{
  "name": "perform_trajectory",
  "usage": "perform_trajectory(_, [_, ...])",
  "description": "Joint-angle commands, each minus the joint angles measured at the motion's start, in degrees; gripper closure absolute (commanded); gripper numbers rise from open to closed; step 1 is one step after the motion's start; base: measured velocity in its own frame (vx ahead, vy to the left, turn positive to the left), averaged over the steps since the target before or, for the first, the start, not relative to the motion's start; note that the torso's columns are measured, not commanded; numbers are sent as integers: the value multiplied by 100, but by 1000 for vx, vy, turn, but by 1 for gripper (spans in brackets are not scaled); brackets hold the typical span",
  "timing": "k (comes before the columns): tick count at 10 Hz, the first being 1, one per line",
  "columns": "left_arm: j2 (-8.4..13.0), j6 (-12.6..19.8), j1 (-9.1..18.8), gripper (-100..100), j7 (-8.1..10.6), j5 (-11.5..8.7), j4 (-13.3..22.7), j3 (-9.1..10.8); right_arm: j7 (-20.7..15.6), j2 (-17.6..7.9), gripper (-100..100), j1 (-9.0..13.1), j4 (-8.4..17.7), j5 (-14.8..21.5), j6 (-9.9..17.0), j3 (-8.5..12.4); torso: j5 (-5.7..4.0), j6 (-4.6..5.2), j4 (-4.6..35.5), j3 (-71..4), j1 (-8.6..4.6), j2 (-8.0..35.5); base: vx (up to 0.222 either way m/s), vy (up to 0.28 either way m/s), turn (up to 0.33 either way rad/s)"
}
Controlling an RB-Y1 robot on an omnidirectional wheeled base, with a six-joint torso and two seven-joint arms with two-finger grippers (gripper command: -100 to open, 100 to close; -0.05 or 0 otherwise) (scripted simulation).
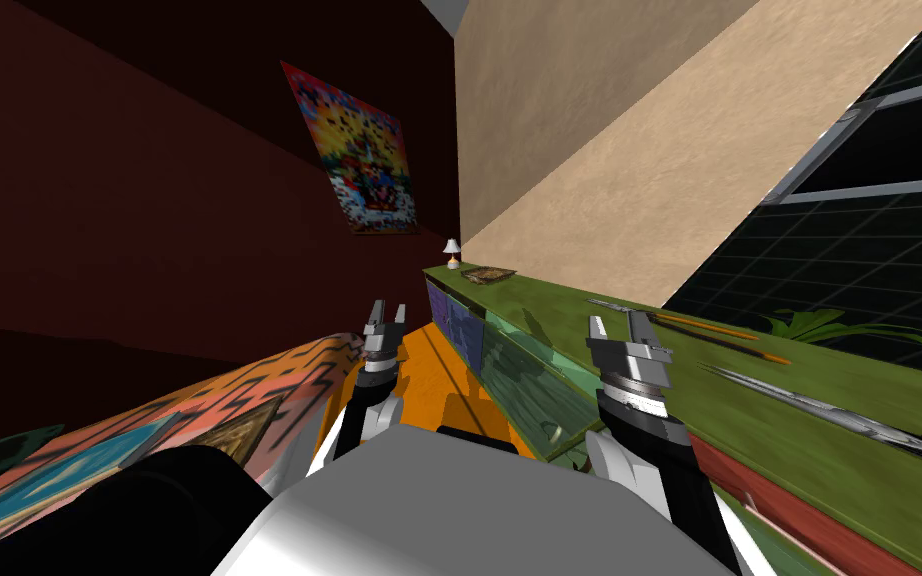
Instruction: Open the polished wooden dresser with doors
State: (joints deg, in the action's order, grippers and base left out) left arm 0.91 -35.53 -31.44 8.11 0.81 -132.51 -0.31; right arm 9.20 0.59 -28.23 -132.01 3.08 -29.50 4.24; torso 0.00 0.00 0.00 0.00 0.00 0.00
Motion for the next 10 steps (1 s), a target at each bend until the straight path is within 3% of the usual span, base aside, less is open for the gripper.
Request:
perform_trajectory(1, [0,0,0,0,0,0,0,0,0,0,0,0,0,0,0,0,0,0,235,-467,0,232,0,0,0])
perform_trajectory(9, [0,-1,0,0,0,0,-2,0,0,0,0,0,-2,0,-1,0,0,0,3537,-7073,0,3539,0,0,0])
perform_trajectory(10, [0,-1,0,0,0,0,-2,0,-90,-213,-100,45,45,53,47,-11,0,0,3960,-7919,0,3962,6,8,21])
